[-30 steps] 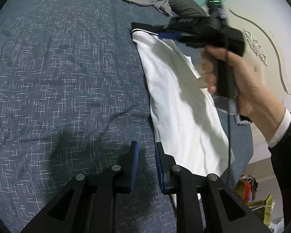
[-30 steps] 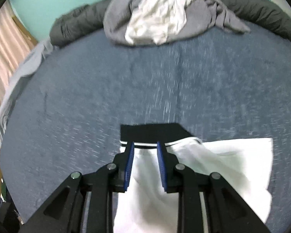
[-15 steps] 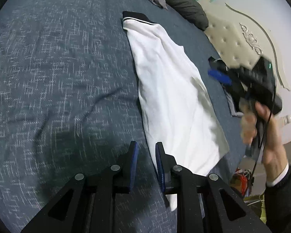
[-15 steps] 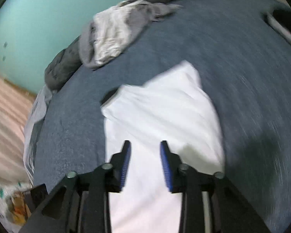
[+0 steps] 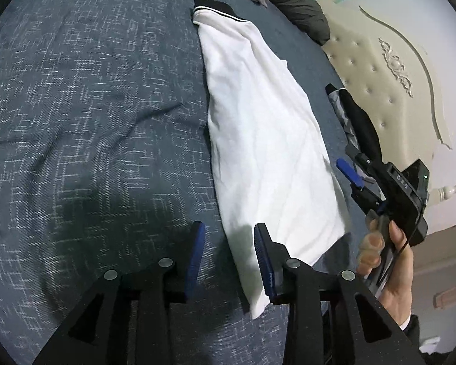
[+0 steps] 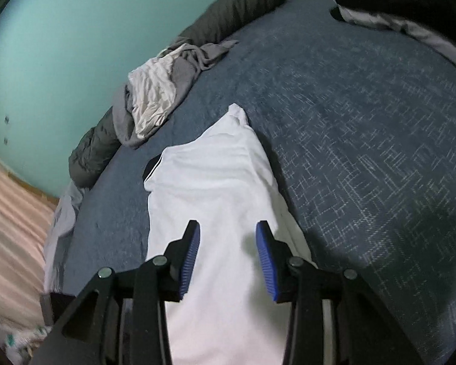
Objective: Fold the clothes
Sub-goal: 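Grasp the white polo strip near its end with the right tool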
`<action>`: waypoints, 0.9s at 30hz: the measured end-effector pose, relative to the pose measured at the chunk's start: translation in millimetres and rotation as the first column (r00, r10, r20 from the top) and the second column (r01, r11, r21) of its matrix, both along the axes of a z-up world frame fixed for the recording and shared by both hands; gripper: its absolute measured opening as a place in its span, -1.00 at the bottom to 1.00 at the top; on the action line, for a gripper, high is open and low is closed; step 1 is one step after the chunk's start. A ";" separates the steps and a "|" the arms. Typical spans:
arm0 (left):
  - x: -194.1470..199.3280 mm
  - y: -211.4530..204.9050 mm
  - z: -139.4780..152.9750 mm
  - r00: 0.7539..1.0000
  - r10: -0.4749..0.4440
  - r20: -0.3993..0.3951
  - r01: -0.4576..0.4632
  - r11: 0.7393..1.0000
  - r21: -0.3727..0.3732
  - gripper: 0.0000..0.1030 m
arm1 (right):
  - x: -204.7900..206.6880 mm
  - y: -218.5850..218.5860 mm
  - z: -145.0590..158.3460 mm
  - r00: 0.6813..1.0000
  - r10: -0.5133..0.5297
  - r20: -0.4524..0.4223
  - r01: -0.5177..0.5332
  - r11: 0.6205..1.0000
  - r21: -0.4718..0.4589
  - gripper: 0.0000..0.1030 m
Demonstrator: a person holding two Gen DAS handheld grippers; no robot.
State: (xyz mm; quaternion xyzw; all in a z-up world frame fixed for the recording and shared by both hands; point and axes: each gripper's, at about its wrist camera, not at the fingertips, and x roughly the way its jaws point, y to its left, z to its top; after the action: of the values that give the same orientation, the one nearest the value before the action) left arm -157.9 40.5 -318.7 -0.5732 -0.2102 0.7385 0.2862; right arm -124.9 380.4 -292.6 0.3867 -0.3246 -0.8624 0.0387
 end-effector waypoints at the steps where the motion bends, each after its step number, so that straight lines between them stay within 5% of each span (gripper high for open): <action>1: 0.3 3.0 -0.4 1.000 -0.001 -0.004 0.001 1.000 -0.004 -0.26 | -0.5 0.1 0.0 1.000 0.014 0.002 -0.014 1.000 0.009 -0.25; 11: 4.0 21.2 3.8 0.999 0.014 -0.049 -0.015 0.999 -0.039 -0.24 | 12.9 25.9 3.4 0.998 0.020 -0.059 -0.019 1.000 0.018 -0.25; 27: 22.5 23.7 -7.3 0.997 0.024 -0.069 -0.031 0.996 -0.089 -0.24 | 12.8 35.5 -5.7 0.998 0.057 -0.033 -0.056 0.998 0.032 -0.20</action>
State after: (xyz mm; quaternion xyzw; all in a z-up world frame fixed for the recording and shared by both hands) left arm -135.4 64.1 -326.0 -0.5573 -0.1748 0.7700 0.2568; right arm -112.1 416.0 -298.3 0.3818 -0.2994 -0.8722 0.0626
